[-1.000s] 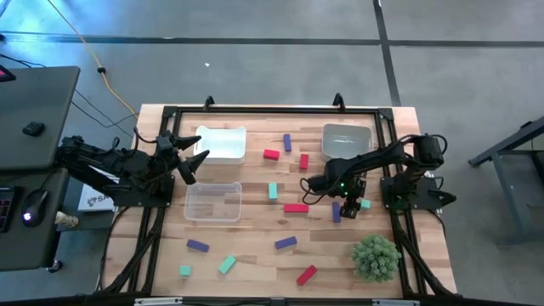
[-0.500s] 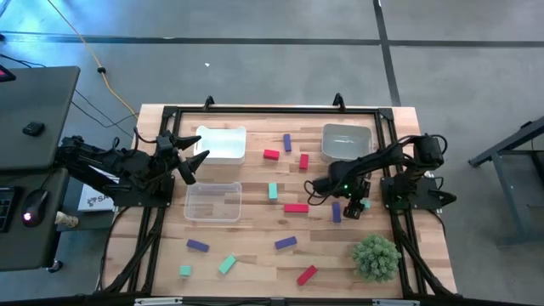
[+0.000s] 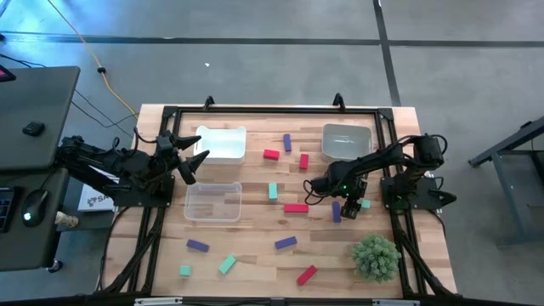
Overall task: Sort & place blocks by color
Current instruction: Put the light blue block into the grey bin
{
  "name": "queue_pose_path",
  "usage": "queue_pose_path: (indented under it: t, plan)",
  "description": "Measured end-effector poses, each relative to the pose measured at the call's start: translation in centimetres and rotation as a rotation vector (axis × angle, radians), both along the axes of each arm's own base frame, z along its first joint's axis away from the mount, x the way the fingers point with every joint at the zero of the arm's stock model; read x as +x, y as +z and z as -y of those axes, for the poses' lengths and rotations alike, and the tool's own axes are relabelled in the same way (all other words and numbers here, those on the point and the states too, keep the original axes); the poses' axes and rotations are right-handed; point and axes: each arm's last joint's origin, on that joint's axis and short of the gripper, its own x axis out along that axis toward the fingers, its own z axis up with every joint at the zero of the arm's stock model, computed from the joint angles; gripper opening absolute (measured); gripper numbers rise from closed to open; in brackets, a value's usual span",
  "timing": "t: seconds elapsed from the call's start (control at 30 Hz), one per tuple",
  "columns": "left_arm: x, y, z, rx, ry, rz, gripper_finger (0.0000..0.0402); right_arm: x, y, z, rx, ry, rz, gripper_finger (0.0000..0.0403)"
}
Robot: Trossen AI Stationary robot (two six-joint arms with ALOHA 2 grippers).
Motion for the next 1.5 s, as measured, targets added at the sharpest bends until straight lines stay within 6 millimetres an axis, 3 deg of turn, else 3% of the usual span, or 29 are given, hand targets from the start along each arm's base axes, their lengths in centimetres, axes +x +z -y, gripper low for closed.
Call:
queue_pose_path:
  t: [0.6, 0.9, 1.03, 1.2, 1.5]
  plan:
    - [0.0, 0.0, 0.0, 0.000, 0.000, 0.000, 0.0305, 0.0, -2.4, -0.1, -0.020, -0.015, -0.155, 0.0212]
    - [0.0, 0.0, 0.0, 0.000, 0.000, 0.000, 0.0305, -0.1, -2.4, -0.2, -0.004, -0.026, -0.168, 0.0105]
    - [0.0, 0.0, 0.0, 0.000, 0.000, 0.000, 0.0305, -0.1, -2.2, -0.2, 0.001, -0.030, -0.173, 0.0105]
    - [0.0, 0.0, 0.0, 0.000, 0.000, 0.000, 0.0305, 0.0, -0.9, -0.2, -0.014, -0.046, -0.188, 0.0105]
    - [0.0, 0.0, 0.0, 0.000, 0.000, -0.001, 0.0305, 1.4, 4.1, -0.1, -0.109, -0.193, 0.022, 0.0105]
